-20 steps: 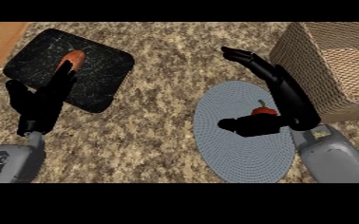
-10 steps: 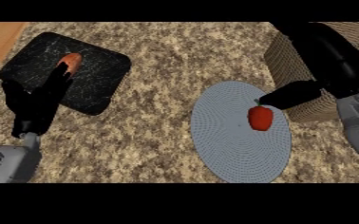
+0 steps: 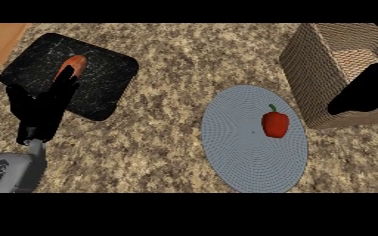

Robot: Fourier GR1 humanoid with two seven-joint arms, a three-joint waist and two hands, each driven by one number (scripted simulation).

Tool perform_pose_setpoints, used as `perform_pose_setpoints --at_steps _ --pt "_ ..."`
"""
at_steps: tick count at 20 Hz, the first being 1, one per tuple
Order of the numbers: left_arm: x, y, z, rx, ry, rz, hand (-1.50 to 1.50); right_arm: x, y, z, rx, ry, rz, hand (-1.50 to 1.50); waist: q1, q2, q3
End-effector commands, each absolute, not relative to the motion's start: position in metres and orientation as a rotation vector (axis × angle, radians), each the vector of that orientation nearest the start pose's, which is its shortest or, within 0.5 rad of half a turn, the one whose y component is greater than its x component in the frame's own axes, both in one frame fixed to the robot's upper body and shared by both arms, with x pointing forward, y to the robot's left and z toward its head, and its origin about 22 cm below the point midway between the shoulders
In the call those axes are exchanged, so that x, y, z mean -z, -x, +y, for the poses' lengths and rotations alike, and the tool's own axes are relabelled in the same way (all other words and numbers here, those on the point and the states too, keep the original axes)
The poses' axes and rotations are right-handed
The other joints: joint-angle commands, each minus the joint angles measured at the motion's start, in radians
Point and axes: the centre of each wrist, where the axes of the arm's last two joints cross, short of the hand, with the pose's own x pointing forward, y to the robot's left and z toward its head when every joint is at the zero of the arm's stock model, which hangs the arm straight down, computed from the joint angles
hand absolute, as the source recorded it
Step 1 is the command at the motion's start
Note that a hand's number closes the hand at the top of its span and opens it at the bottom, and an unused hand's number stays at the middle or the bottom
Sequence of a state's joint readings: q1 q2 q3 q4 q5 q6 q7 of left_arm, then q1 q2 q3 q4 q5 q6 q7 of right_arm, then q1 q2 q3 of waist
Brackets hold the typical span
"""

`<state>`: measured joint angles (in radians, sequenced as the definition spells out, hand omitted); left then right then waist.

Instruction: Pick the bell pepper from the placemat and place it in the basket

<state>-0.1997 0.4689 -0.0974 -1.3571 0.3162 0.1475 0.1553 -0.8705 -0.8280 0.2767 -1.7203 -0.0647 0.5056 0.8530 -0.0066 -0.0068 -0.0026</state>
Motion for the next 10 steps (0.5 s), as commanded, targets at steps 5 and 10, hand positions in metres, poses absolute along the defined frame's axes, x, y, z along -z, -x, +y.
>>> perform_pose_setpoints --at_steps 5,10 --pt "-0.042 -0.288 0.315 0.067 -0.213 -1.382 0.00 -0.318 -0.280 -0.267 -1.213 0.569 -1.223 -1.50 -0.006 0.002 0.003" --pt "-0.045 -0.291 0.322 0.052 -0.214 -1.373 0.00 -0.302 -0.255 -0.297 -1.098 0.552 -1.351 -1.50 -0.011 0.003 0.004"
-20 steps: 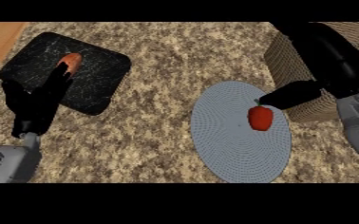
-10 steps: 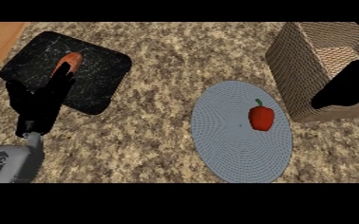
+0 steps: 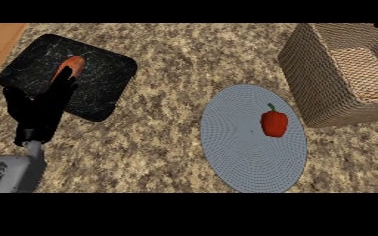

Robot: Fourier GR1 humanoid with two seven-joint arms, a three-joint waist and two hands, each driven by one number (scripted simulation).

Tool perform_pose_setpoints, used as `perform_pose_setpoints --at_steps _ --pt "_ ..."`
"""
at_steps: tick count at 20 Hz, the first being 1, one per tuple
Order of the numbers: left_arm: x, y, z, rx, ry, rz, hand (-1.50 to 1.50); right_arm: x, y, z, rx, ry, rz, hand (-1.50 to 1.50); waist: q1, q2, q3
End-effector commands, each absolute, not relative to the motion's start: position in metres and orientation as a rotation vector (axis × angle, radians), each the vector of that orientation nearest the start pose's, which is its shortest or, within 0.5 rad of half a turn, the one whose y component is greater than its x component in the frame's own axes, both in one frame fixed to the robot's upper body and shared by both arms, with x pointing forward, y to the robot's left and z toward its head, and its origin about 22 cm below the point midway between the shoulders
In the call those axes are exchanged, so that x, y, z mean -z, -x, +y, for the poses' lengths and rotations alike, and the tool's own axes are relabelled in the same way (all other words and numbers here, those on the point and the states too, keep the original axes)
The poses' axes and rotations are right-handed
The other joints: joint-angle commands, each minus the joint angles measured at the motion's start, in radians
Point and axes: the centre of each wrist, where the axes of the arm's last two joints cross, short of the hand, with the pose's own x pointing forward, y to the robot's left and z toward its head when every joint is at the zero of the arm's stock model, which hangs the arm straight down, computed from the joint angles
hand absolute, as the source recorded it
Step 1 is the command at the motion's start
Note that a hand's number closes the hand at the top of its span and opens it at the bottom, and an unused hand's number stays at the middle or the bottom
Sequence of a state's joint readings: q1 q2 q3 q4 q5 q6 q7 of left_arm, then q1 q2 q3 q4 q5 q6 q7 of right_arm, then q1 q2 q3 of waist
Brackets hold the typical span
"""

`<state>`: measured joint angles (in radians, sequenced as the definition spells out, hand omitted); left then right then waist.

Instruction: Pick the bell pepper from the placemat and place it in the basket

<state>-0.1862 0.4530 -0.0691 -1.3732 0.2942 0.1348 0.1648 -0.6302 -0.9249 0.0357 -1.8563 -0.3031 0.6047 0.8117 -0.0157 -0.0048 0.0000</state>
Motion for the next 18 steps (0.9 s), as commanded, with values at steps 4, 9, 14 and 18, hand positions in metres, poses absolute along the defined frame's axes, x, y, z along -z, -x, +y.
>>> perform_pose_setpoints --at_steps 4,9,14,18 --pt "-0.033 -0.284 0.330 0.034 -0.211 -1.373 0.00 -0.272 -0.238 -0.316 -1.074 0.514 -1.381 -1.50 -0.007 0.002 0.002" --pt "-0.039 -0.285 0.312 0.088 -0.190 -1.382 0.00 -0.215 -0.239 -0.322 -1.050 0.529 -1.394 -1.50 0.009 0.005 0.001" --pt "-0.042 -0.289 0.320 0.072 -0.200 -1.388 0.00 -0.180 -0.254 -0.295 -1.031 0.539 -1.444 -1.50 0.018 0.006 0.000" --pt "-0.037 -0.280 0.332 0.067 -0.172 -1.394 0.00 -0.145 -0.271 -0.286 -0.953 0.515 -1.514 -1.50 0.026 0.006 0.000"
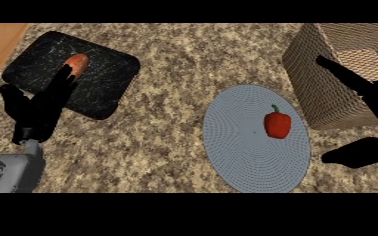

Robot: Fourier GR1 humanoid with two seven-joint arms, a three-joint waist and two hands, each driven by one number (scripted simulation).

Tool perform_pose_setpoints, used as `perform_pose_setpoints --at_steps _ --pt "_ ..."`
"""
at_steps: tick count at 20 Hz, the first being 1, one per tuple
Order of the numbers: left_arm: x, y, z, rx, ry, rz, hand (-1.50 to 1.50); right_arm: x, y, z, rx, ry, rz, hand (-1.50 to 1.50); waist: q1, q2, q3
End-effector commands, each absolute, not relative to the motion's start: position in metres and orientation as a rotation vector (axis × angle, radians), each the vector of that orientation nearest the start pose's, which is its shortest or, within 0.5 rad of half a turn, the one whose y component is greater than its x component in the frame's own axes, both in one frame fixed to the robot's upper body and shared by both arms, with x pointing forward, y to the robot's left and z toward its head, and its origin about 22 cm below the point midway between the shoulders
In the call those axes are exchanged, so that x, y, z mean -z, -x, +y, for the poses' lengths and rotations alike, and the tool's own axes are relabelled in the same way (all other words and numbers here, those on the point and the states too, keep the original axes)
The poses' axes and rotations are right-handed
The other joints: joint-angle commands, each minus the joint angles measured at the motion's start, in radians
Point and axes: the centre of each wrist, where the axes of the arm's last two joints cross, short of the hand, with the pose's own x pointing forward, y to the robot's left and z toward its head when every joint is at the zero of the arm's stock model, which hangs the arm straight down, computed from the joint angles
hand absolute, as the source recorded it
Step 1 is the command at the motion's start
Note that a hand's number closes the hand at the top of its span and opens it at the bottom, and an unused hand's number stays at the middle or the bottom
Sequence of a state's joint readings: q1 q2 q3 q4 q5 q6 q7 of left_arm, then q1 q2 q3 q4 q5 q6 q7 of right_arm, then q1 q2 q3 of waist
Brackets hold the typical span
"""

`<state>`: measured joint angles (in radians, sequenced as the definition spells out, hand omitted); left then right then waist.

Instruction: Pick the bell pepper from the placemat and place it in the basket

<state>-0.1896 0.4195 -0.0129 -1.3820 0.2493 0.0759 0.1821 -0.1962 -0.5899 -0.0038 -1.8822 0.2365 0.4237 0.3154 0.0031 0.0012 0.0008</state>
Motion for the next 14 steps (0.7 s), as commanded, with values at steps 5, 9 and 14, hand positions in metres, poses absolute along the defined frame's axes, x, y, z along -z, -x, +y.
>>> perform_pose_setpoints --at_steps 5,9,14 --pt "-0.036 -0.303 0.306 0.056 -0.190 -1.377 0.00 -0.094 -0.285 -0.269 -0.937 0.479 -1.514 -1.50 0.001 0.001 -0.001" --pt "-0.042 -0.287 0.296 0.067 -0.180 -1.397 0.00 -0.090 -0.303 -0.264 -1.001 0.519 -1.398 -1.50 0.006 -0.001 -0.001" --pt "-0.041 -0.296 0.328 0.055 -0.188 -1.379 0.00 -0.057 -0.299 -0.270 -1.056 0.502 -1.348 -1.50 -0.001 -0.001 -0.001"
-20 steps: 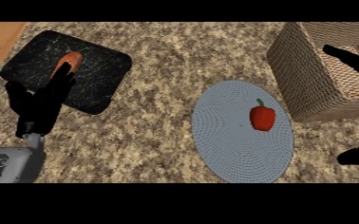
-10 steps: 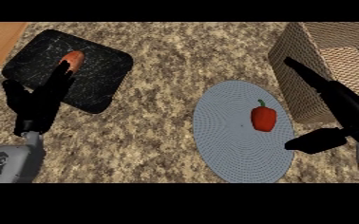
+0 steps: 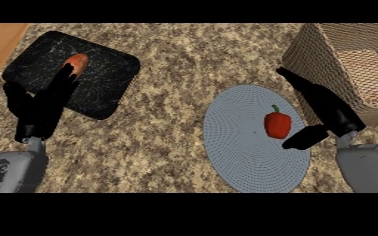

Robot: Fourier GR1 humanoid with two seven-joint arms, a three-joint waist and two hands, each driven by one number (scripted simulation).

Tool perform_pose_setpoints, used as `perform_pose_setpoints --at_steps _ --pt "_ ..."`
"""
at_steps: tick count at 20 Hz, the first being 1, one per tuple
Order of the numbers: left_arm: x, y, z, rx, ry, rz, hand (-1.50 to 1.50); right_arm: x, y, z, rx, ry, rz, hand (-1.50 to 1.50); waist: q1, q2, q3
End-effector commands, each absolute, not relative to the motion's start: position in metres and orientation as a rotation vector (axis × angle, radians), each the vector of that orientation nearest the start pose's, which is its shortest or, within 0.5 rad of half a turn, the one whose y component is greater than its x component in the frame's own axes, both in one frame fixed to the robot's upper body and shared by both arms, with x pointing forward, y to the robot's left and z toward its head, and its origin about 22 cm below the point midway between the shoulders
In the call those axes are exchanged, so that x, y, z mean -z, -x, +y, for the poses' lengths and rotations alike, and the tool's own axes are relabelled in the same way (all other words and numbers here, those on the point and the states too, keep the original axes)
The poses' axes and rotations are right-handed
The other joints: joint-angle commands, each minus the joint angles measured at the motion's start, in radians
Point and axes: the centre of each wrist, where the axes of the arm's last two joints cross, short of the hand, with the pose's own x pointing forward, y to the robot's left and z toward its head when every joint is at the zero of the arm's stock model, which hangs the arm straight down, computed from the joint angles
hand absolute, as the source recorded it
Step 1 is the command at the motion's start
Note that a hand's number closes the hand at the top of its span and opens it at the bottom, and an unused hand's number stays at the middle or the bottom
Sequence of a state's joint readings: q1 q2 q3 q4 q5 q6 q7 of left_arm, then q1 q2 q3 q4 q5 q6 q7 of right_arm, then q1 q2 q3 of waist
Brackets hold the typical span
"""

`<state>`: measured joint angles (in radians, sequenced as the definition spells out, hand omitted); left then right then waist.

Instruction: Pick the bell pepper from the placemat and place it in the basket

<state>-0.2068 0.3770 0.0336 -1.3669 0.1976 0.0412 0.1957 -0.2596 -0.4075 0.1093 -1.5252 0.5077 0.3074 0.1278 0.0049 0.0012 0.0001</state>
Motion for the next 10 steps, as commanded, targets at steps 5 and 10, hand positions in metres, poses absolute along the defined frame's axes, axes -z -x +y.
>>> perform_pose_setpoints --at_steps 5,10 --pt "-0.034 -0.281 0.297 0.066 -0.181 -1.386 0.00 -0.069 -0.310 -0.293 -1.066 0.506 -1.339 -1.50 -0.001 -0.001 0.000" --pt "-0.026 -0.293 0.311 0.067 -0.198 -1.392 0.00 -0.072 -0.312 -0.301 -1.036 0.478 -1.379 -1.50 -0.004 -0.001 0.000"
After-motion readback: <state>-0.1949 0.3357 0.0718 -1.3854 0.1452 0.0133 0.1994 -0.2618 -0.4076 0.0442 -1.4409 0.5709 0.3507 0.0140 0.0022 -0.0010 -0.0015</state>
